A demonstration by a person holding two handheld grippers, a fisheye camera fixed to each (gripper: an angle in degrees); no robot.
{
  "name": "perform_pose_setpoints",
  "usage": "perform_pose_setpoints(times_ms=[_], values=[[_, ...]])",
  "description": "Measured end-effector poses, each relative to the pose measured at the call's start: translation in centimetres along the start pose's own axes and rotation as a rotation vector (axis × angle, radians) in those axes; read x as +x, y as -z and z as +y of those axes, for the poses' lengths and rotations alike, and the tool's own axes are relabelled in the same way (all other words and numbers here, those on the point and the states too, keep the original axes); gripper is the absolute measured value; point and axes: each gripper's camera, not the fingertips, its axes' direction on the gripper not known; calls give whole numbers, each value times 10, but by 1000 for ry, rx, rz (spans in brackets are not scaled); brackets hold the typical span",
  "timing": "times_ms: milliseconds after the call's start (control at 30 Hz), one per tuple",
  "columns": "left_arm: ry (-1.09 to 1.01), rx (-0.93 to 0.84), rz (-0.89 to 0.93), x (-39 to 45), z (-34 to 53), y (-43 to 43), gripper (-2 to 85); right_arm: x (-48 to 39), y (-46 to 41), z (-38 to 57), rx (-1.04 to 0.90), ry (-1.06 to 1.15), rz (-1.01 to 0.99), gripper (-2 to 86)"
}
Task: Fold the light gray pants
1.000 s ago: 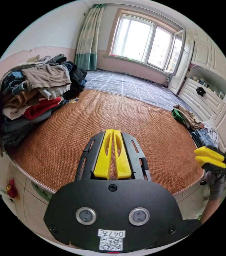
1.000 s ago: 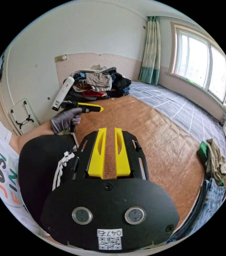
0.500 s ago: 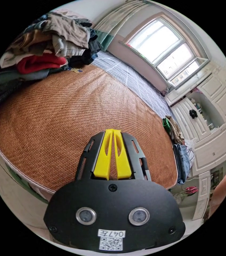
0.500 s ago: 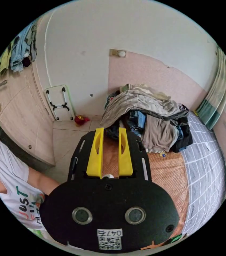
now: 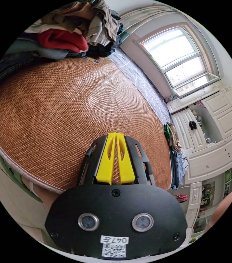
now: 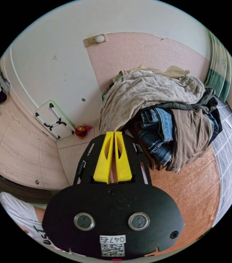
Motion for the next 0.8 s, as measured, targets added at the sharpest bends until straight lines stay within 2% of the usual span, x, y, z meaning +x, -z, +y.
perform_pose_setpoints(times_ms=[167, 333, 433, 533, 600, 633, 700, 767, 800], values=[[40, 4, 34, -26, 12, 6, -10, 0, 97, 27, 171, 105, 148, -12], [69, 38, 19, -29, 18, 21, -10, 33, 177, 76, 269, 37, 180, -13], [94, 102, -20, -28, 18, 46, -10, 72, 236, 141, 371, -86, 279, -13], [157, 248, -96, -26, 27, 92, -10, 117, 289, 231, 446, -268, 352, -12], [185, 487, -153, -6, 50, 148, -10, 144, 321, 314, 488, -415, 379, -12], [157, 538, -157, 8, 55, 158, -10, 150, 325, 335, 483, -456, 390, -11], [-83, 623, -171, 97, 67, 176, -10, 171, 326, 416, 385, -641, 522, -8], [-244, 611, -177, 170, 67, 168, -10, 188, 317, 477, 258, -814, 634, 2], [-339, 548, -127, 210, 58, 151, -10, 197, 309, 514, 188, -901, 654, 20]])
